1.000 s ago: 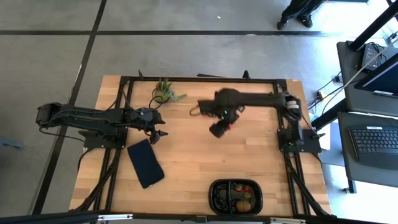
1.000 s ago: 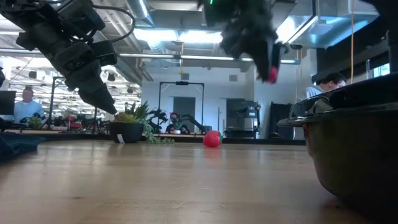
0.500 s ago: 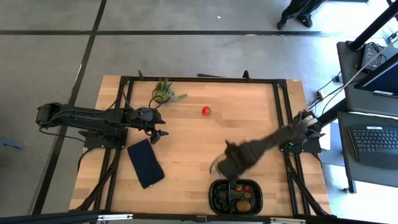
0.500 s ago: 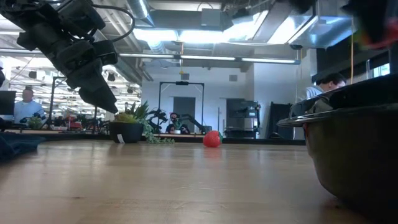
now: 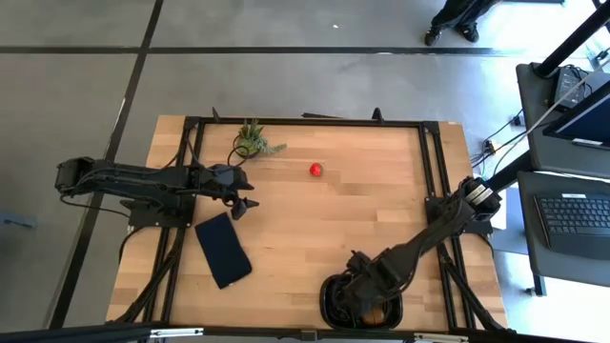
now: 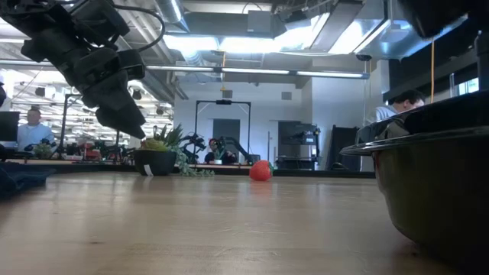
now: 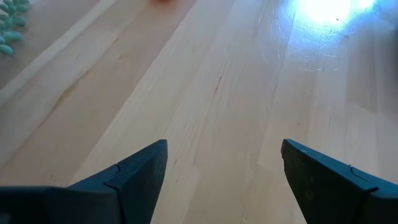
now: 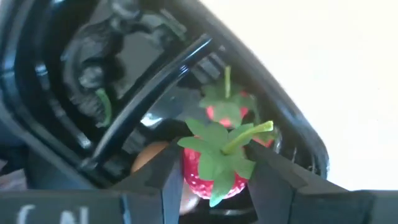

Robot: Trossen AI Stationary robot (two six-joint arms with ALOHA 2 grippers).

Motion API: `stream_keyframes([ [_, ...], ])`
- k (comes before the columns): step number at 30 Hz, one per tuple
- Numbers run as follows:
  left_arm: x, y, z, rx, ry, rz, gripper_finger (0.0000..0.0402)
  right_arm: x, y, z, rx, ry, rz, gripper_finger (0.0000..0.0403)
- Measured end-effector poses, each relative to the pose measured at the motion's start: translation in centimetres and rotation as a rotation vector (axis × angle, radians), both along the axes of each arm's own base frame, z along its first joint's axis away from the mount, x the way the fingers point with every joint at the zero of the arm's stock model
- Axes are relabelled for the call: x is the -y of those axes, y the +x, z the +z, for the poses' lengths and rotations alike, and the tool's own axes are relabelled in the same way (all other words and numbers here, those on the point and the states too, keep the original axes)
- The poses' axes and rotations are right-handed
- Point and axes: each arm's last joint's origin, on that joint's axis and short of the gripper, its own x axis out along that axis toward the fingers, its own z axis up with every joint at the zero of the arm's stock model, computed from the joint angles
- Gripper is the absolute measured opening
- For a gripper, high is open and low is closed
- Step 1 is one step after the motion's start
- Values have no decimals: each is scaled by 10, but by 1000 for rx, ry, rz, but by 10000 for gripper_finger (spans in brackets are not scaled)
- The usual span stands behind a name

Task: Pick and placing Produce into tupperware
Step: Put the small red strawberry into the black container

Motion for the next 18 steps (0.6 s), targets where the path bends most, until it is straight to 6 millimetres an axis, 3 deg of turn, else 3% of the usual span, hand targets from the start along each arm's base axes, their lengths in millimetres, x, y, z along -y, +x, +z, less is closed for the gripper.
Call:
stream_keyframes([
  [8, 0, 0, 1, 10, -14, 14, 303, 5, -8, -21, -26, -31, 8, 151],
  [18, 0, 0, 1, 9, -14, 13, 303, 4, -7, -20, -1, -22, 85, 174],
])
